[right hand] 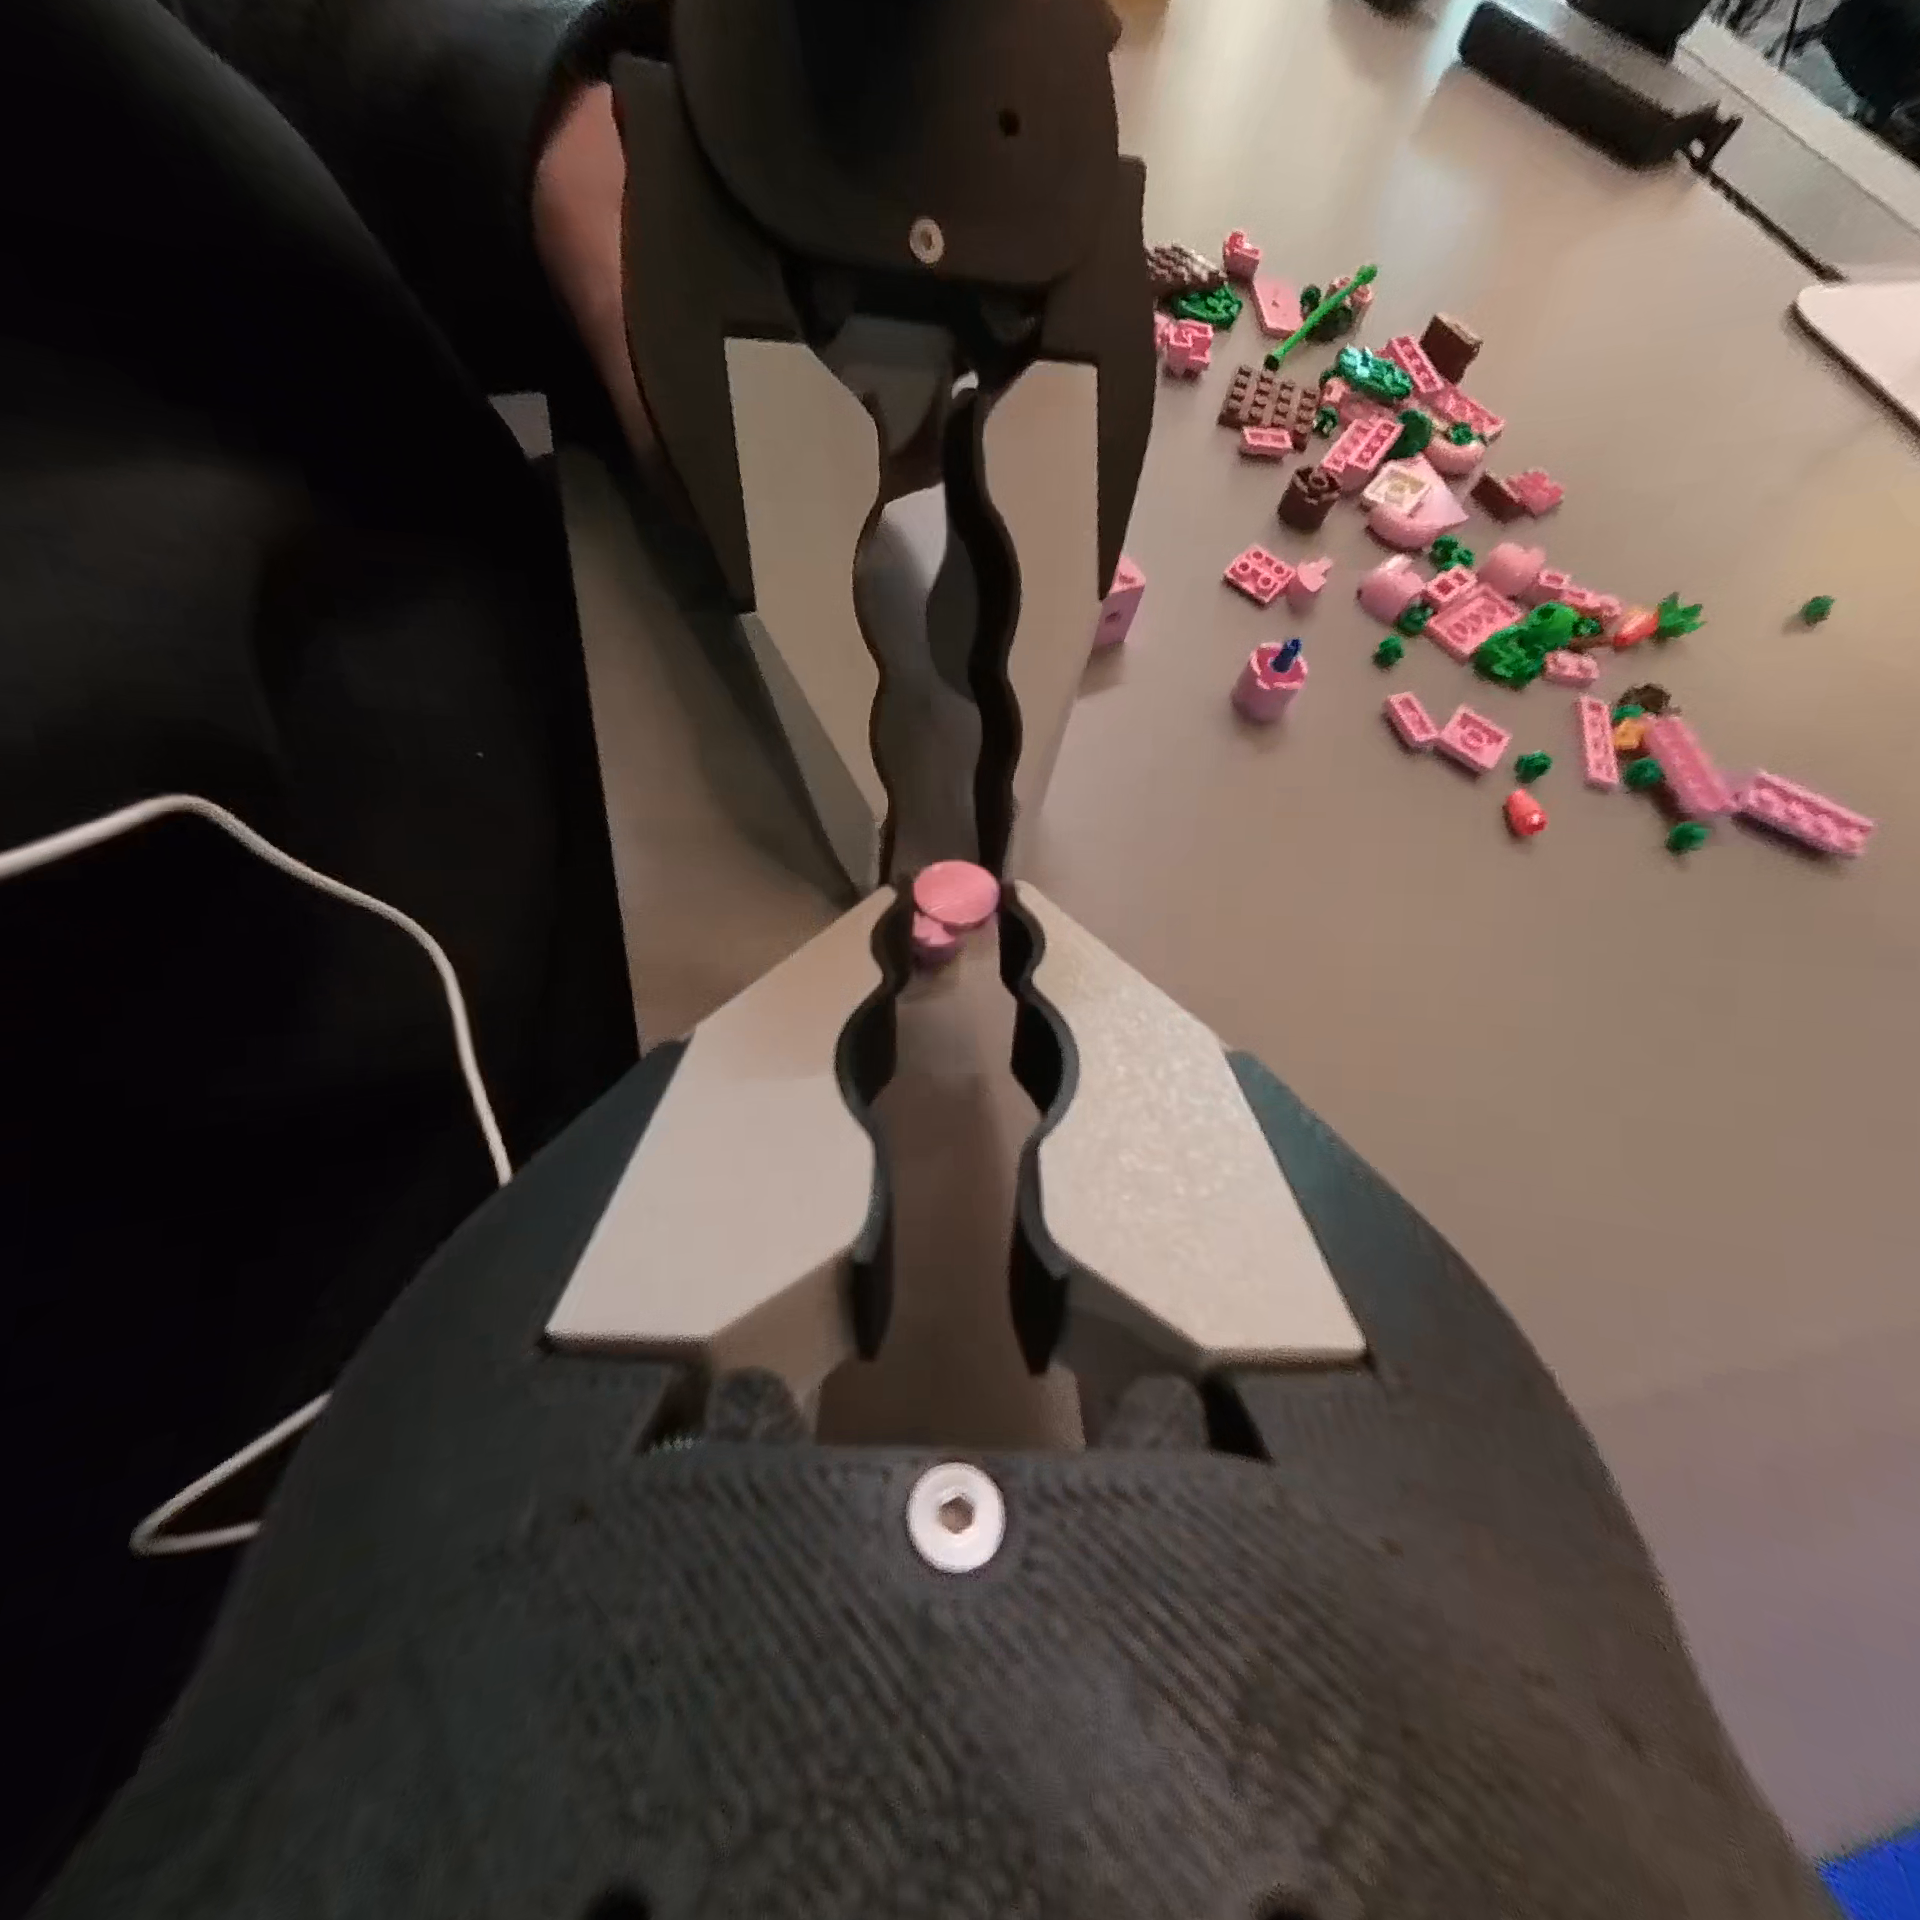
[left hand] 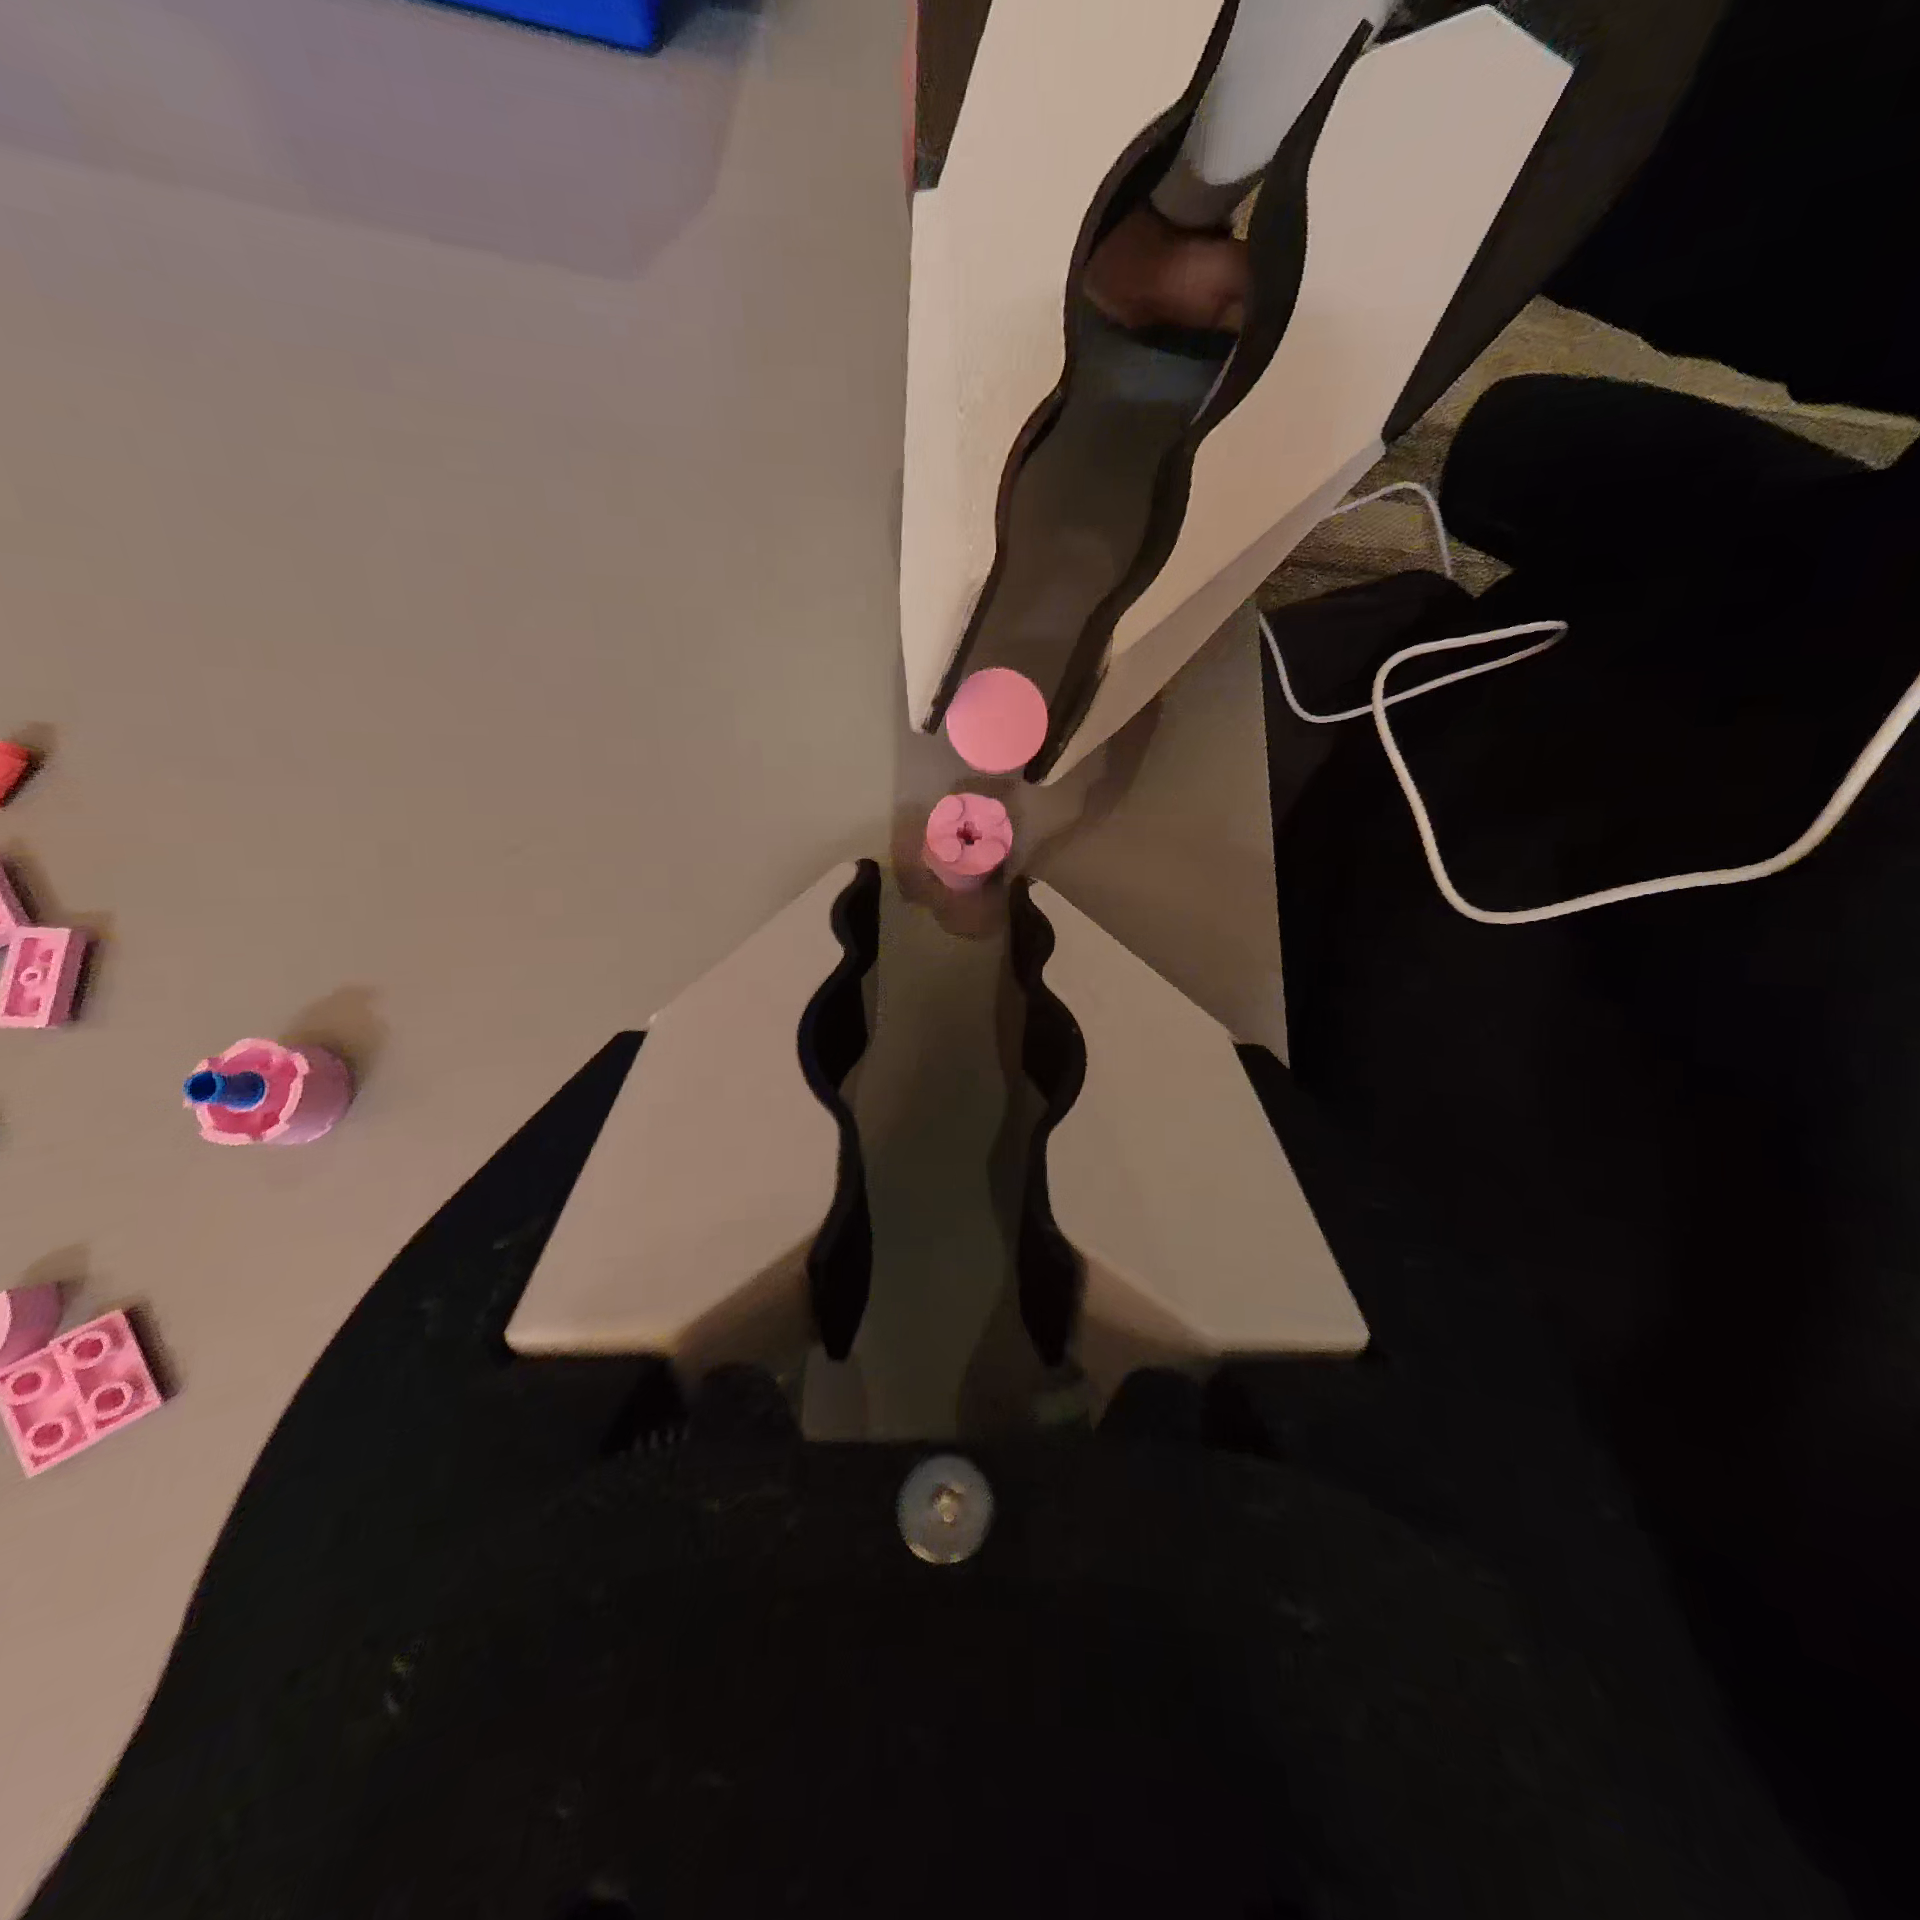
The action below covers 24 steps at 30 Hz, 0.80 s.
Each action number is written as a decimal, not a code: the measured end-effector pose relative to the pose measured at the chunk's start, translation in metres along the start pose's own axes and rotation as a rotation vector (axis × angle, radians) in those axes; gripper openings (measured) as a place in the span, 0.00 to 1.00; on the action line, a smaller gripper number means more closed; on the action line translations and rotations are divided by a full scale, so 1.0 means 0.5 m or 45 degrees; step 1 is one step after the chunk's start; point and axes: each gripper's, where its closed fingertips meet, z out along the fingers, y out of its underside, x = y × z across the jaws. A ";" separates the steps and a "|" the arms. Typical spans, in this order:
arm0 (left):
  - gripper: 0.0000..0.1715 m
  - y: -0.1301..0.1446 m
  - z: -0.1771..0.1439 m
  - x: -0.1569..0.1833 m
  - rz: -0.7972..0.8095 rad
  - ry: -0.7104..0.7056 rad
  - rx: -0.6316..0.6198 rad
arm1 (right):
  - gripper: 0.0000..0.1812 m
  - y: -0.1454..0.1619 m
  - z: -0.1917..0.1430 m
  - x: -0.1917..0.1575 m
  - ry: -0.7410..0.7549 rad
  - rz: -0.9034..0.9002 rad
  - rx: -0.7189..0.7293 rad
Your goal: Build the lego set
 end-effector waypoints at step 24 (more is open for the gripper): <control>0.13 0.004 -0.003 0.004 -0.016 0.001 0.006 | 0.09 0.022 0.031 -0.015 -0.205 0.037 -0.132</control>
